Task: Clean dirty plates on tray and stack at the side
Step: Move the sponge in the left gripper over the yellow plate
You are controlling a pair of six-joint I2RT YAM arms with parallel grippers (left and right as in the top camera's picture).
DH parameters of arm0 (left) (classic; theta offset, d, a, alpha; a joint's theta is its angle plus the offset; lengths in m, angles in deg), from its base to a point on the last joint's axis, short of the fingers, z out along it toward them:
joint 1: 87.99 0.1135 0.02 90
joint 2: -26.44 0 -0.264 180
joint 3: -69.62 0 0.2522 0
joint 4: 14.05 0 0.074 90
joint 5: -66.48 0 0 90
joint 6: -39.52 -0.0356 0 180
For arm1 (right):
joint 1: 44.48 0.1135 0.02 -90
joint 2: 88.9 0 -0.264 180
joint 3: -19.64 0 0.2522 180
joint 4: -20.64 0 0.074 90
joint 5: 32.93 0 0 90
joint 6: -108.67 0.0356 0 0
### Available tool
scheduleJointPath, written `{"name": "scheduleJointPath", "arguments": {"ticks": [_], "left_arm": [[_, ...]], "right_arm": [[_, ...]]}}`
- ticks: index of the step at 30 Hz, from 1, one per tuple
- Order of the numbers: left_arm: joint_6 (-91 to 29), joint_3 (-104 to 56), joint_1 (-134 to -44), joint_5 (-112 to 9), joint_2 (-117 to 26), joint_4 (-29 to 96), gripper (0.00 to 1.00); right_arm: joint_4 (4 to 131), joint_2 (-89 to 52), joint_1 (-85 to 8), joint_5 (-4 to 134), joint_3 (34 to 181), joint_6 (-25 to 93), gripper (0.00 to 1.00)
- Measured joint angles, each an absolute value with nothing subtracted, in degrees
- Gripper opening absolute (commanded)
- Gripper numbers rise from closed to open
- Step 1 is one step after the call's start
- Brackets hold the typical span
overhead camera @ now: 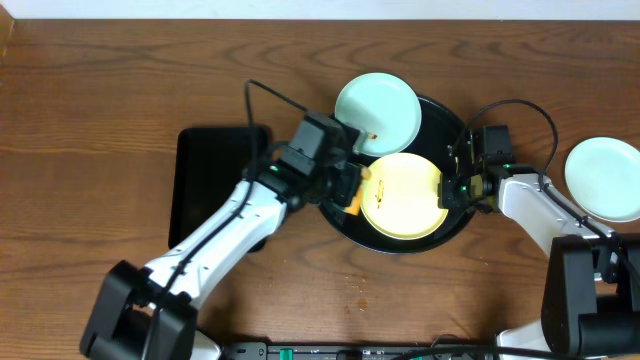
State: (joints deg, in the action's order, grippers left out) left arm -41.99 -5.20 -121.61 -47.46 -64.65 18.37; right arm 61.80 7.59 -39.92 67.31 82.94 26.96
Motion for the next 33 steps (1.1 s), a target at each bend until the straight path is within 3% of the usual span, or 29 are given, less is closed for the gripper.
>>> {"name": "scheduleJointPath", "arguments": {"ticks": [7, 13, 33], "left_arm": [[-41.99, -5.92, -122.03, -65.62, -67.93, 12.86, 0.07], [-38.69, -8.09, -117.86, -73.43, -68.3, 11.81, 0.08], [-41.57, -8.33, -118.21, -74.3, -82.66, -3.03, 0.08]], "right_arm": [[61.78, 7.59, -39.92, 67.68, 82.94, 26.94, 0.01], [61.76, 7.61, -39.92, 67.79, 82.94, 26.96, 0.01], [61.65, 7.7, -39.92, 67.97, 82.94, 26.94, 0.01]]}}
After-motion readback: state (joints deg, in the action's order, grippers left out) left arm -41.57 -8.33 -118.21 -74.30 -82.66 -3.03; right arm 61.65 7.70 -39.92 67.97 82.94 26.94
